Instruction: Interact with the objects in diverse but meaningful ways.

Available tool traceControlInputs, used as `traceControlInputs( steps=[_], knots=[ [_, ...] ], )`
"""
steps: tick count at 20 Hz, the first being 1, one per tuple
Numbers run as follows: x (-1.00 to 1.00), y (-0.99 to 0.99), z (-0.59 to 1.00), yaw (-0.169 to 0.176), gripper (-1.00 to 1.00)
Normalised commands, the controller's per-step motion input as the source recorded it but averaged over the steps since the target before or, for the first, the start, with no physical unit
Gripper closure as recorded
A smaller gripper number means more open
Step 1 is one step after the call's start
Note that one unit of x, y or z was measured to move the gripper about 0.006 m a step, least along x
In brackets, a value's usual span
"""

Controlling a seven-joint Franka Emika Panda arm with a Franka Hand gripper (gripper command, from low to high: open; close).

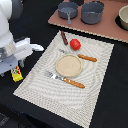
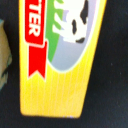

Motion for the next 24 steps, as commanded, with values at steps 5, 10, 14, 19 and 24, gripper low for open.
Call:
traceControlInputs(
  steps=[5, 10, 14, 19, 24],
  knots=[
    [-0.04, -0.11, -0.41, 0.0, 1.0],
    [-0.02, -0.1, -0.41, 0.0, 1.0],
    [0.0, -0.07, -0.29, 0.0, 1.0],
    [0.0, 0.07, 0.57, 0.001, 1.0],
    [0.22, 0.07, 0.99, 0.0, 1.0]
  ],
)
